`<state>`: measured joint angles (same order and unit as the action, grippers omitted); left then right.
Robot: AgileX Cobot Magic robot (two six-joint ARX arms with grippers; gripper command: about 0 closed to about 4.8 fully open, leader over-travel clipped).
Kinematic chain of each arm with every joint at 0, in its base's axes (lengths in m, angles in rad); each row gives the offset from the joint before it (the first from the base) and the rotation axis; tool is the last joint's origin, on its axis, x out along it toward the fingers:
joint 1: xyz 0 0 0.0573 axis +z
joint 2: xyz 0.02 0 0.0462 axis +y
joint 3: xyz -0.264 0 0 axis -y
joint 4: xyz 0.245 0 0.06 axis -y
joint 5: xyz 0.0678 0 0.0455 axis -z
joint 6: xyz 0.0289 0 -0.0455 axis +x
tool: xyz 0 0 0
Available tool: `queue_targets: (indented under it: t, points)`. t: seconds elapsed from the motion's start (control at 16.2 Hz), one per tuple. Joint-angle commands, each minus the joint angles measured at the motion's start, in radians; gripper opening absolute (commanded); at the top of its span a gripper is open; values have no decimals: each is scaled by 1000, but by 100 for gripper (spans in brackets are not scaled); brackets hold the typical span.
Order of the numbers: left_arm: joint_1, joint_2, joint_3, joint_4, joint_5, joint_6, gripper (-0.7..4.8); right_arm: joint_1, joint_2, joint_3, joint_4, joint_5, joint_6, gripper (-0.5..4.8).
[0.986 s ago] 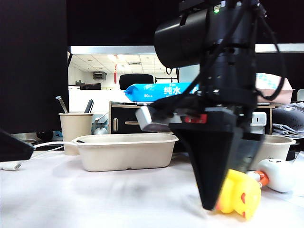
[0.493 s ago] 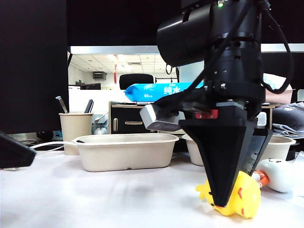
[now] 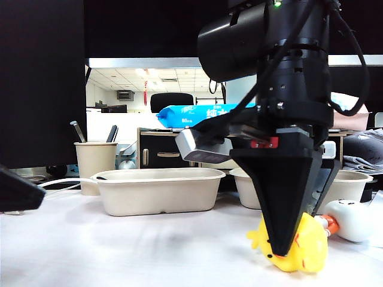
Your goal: Put the dolls with similar colors into the same paper box, while dolls with different colors go into separate paper boxes.
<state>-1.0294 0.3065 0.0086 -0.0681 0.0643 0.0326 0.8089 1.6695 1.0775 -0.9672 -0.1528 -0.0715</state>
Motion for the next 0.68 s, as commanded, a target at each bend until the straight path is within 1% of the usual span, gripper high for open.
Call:
queue_targets:
  t: [0.06,0.18,0.37,0.49,0.68]
  points:
    - [22,-2,1,10,3,1,-5,1,0,8,56,-11,0,113]
    - [86,-40,1,9,3,1,-5,1,0,52,78,-28,0,113]
    - [153,-114,1,9,3,1,-5,1,1,126,136,-33,0,117]
    - [257,-178,1,10,4,1,-5,1,3,187,244,-33,0,117]
    - [396,-198,1,10,3,1,-5,-7,14,227,383,-33,-1,117]
